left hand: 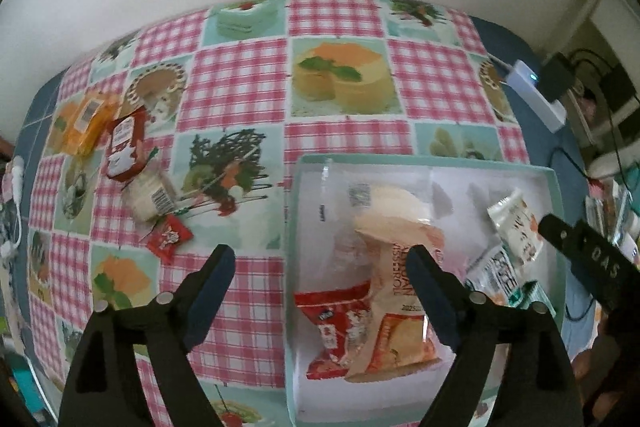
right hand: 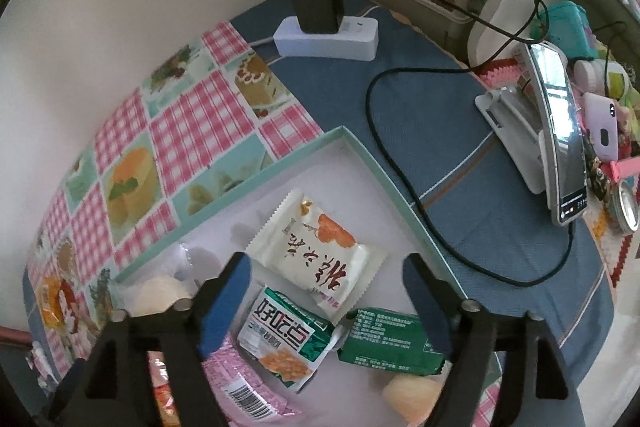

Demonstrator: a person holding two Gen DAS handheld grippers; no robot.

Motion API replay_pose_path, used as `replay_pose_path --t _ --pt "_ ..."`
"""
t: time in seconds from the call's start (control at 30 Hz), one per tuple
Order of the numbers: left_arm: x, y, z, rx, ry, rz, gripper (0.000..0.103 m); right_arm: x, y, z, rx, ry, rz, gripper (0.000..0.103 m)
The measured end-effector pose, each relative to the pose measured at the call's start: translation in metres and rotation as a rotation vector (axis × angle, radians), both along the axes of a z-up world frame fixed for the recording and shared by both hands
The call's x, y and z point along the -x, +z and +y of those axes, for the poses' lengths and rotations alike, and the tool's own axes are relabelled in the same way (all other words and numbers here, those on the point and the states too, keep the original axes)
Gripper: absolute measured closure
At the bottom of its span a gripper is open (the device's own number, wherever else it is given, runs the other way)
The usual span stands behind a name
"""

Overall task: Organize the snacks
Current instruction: 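Open the left tool over the tray while the right tool releases the white packet, then move both tools back over the remaining snacks on the cloth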

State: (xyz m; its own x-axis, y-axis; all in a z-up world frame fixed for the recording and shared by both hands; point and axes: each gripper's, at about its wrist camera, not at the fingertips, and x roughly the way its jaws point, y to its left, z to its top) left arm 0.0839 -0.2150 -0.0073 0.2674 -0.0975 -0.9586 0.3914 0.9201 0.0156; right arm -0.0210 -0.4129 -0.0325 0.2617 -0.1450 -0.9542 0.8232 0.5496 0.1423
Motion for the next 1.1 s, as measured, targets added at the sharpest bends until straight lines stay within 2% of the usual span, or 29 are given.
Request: replay_pose_path --t 0.37,0.73,1.1 --pt "-0.010 0.002 0.014 0.020 0.069 0.010 0.008 -0.007 -0.006 0.006 0.017 0.025 0.041 0.000" --pt "-0.027 0.000 0.040 0.006 0.196 -0.034 0.008 -0.017 -0.001 0.018 0.048 0.086 0.033 0.000" --pt "-0.046 0.010 0.083 0.022 0.322 -0.095 0.008 -0.030 0.033 0.050 0.140 0.168 -0.022 0.000"
